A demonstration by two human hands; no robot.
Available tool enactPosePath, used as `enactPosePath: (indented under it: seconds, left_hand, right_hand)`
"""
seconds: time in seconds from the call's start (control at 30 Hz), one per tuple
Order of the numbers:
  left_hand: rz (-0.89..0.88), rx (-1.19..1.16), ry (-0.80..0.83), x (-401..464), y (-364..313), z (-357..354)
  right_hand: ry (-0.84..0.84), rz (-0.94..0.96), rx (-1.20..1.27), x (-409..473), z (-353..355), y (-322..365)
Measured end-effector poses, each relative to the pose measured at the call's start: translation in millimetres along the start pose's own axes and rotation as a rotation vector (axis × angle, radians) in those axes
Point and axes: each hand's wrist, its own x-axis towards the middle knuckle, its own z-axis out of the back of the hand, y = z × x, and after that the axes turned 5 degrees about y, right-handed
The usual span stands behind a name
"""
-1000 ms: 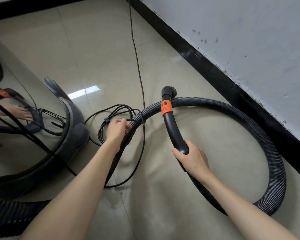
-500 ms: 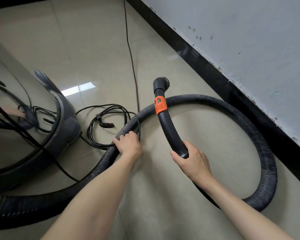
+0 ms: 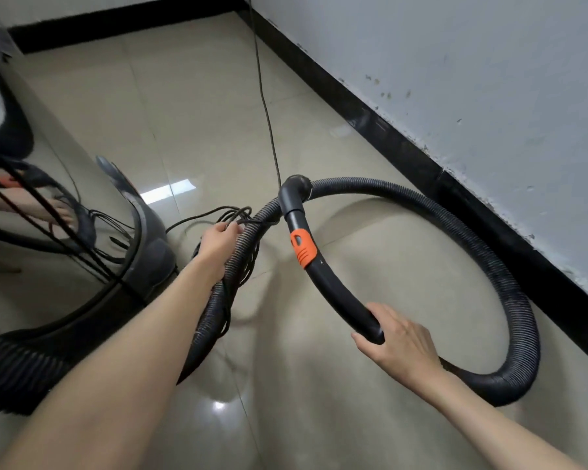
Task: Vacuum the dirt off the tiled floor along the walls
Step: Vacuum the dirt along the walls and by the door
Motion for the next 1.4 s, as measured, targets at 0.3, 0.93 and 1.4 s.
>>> enactPosePath:
  seconds: [0.3, 0.93, 1.4]
  left_hand:
    - [-0.143, 0.162, 0.033, -24, -21, 18]
    - [-0.472, 0.848, -0.074, -18, -12, 17]
    - [-0.490, 0.785, -0.134, -40, -30, 18]
  right_hand:
    - [-0.080, 0.117, -0.242, -10, 23, -11]
    - [-0.175, 0.140, -0.854, 70, 104, 44]
    - [-0.294, 0.216, -0.814, 83, 172, 78]
